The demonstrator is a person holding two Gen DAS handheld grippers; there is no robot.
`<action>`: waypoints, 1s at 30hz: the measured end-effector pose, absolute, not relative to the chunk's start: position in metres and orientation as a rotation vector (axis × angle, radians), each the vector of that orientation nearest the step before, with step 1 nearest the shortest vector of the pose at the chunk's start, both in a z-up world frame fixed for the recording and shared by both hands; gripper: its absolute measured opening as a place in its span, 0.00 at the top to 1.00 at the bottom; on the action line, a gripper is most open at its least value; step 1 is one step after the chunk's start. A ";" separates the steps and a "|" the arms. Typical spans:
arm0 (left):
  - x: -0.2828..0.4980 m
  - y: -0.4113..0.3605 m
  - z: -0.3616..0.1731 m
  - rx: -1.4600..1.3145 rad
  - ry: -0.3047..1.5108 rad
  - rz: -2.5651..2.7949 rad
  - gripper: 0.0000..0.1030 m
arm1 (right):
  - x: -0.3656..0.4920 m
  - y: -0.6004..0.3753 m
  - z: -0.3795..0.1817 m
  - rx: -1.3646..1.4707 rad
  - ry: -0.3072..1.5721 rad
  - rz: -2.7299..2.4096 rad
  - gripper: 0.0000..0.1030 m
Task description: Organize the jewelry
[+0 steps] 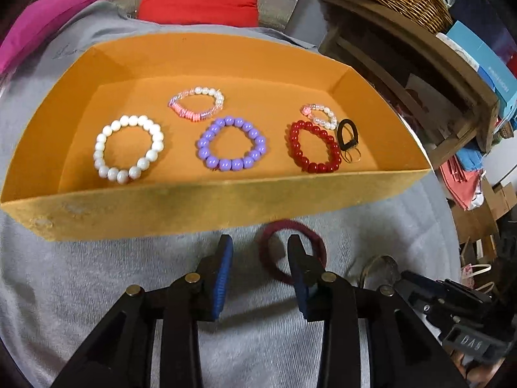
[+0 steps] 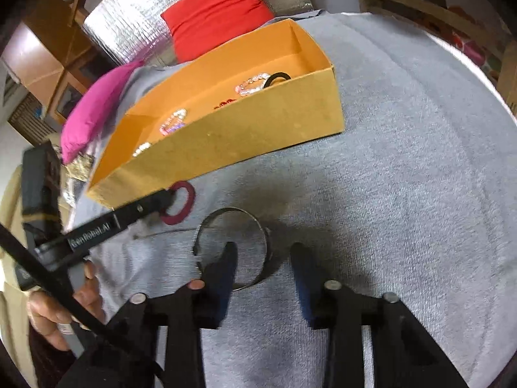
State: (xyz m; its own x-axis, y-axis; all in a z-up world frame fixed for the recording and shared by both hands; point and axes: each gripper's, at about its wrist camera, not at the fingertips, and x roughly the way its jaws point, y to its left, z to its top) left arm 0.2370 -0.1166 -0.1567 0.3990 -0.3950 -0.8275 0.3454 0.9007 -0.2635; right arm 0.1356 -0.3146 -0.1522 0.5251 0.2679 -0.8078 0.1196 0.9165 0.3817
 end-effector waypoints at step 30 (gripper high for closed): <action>0.187 -0.066 -0.137 0.141 1.003 -0.464 0.94 | 0.145 -0.297 -0.143 0.395 1.017 0.094 0.35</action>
